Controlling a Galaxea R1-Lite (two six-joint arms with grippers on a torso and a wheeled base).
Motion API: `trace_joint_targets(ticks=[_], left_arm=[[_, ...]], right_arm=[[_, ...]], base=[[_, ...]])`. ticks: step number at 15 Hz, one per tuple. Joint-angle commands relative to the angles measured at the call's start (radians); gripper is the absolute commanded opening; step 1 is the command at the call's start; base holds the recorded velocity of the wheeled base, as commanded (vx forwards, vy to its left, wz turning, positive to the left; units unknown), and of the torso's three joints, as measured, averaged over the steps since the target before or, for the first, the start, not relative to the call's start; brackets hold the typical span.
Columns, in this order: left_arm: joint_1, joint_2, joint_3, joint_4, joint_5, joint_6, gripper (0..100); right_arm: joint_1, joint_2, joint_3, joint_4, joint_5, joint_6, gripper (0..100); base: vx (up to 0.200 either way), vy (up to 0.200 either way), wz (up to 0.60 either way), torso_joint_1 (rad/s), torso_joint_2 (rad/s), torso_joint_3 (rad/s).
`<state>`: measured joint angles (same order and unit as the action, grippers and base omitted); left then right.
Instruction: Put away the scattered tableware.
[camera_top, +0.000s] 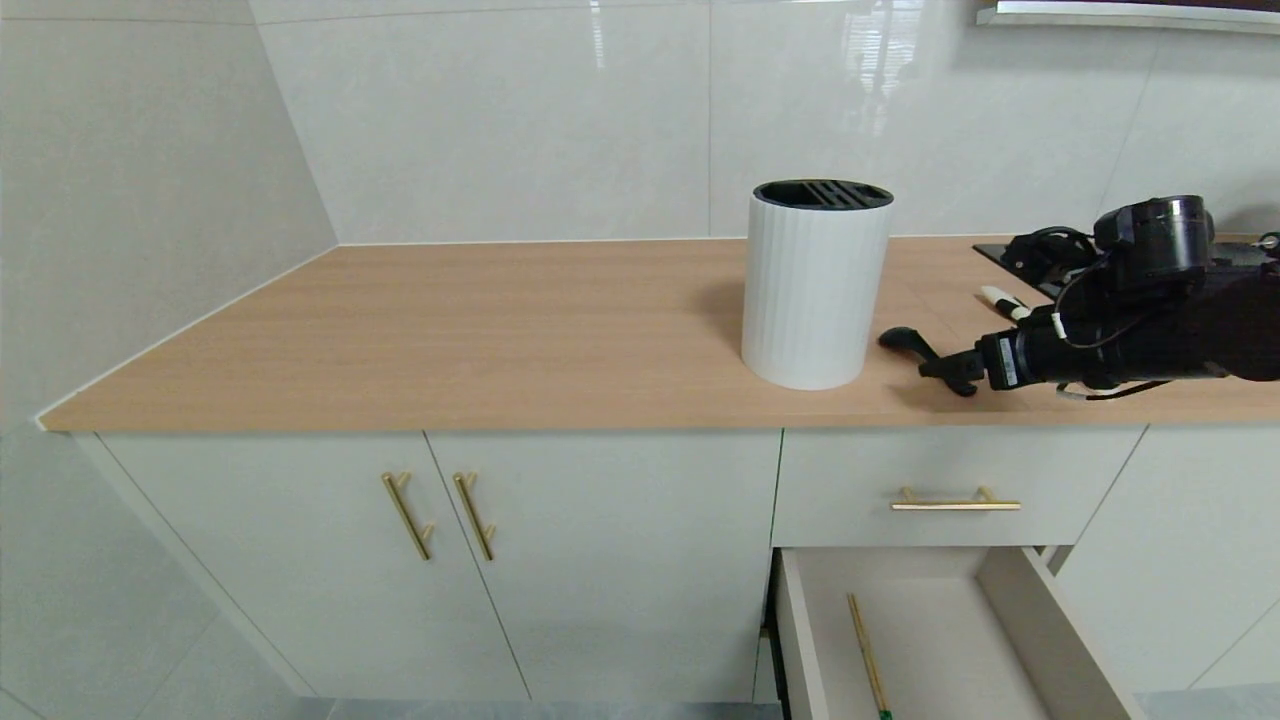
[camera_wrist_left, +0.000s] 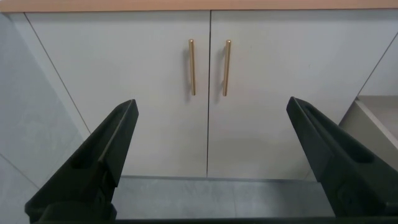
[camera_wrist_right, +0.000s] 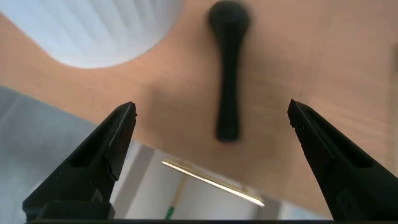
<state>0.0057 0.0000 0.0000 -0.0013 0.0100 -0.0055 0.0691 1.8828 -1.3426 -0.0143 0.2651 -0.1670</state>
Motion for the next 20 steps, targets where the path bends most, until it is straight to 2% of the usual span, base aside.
trace_joint_targets(ticks=[1, 5, 14, 19, 20], left_arm=[[0.000, 0.000, 0.000, 0.000, 0.001, -0.001, 100], [0.000, 0.000, 0.000, 0.000, 0.001, -0.001, 100], [0.000, 0.000, 0.000, 0.000, 0.001, -0.001, 100], [0.000, 0.000, 0.000, 0.000, 0.001, -0.001, 100], [0.000, 0.000, 0.000, 0.000, 0.001, -0.001, 100]], right_arm=[[-0.003, 0.084, -0.020, -0.033, 0.020, 0.003, 100], [-0.011, 0.118, -0.027, -0.093, 0.026, 0.004, 100], [-0.037, 0.159, -0.075, -0.098, 0.089, 0.034, 100], [-0.037, 0.184, -0.098, -0.098, 0.089, 0.035, 100], [-0.037, 0.184, -0.098, -0.098, 0.091, 0.035, 0]], base=[[0.000, 0.000, 0.00, 0.000, 0.00, 0.000], [0.000, 0.000, 0.00, 0.000, 0.00, 0.000], [0.000, 0.000, 0.00, 0.000, 0.00, 0.000], [0.000, 0.000, 0.00, 0.000, 0.00, 0.000], [0.000, 0.000, 0.00, 0.000, 0.00, 0.000]])
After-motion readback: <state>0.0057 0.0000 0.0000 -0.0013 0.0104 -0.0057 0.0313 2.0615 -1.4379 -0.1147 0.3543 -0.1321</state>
